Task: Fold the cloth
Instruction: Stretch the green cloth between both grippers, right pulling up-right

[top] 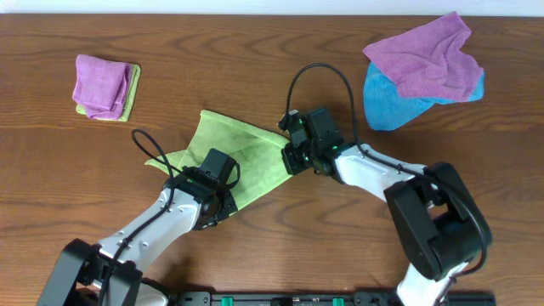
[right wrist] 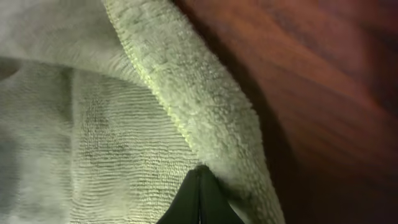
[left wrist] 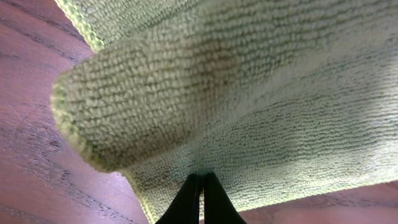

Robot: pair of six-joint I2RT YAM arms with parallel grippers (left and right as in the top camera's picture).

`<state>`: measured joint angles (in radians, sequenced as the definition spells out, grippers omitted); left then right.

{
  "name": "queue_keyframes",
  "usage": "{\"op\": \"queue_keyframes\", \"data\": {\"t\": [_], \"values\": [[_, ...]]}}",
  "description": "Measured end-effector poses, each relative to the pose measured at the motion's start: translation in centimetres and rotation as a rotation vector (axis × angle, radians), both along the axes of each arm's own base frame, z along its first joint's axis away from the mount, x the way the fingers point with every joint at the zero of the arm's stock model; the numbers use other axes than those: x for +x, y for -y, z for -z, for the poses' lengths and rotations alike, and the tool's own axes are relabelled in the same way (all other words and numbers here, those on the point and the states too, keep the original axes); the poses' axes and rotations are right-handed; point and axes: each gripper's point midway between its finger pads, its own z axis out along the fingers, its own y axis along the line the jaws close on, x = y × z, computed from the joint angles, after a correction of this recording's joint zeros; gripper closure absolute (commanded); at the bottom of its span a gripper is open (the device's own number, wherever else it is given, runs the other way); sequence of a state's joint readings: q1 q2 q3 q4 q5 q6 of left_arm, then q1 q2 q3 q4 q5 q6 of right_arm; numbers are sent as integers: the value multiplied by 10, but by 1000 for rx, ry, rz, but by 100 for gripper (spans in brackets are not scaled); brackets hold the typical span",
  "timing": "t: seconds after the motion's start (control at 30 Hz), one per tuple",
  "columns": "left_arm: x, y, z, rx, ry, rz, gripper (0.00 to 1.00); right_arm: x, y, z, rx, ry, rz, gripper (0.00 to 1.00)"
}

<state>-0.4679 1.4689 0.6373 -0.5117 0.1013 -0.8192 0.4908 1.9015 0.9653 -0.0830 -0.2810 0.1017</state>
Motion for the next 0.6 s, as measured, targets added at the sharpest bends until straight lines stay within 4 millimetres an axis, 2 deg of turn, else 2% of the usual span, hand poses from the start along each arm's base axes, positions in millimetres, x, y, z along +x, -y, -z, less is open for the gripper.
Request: {"op": "queue_keyframes", "data": {"t": [0.17, 0.6], "values": [[-2, 0, 0, 3, -18, 0, 94, 8, 8, 0, 14, -13, 38, 99], [-19, 5, 0, 21, -76, 47, 94, 28, 61, 3, 27, -108, 241, 99]]}}
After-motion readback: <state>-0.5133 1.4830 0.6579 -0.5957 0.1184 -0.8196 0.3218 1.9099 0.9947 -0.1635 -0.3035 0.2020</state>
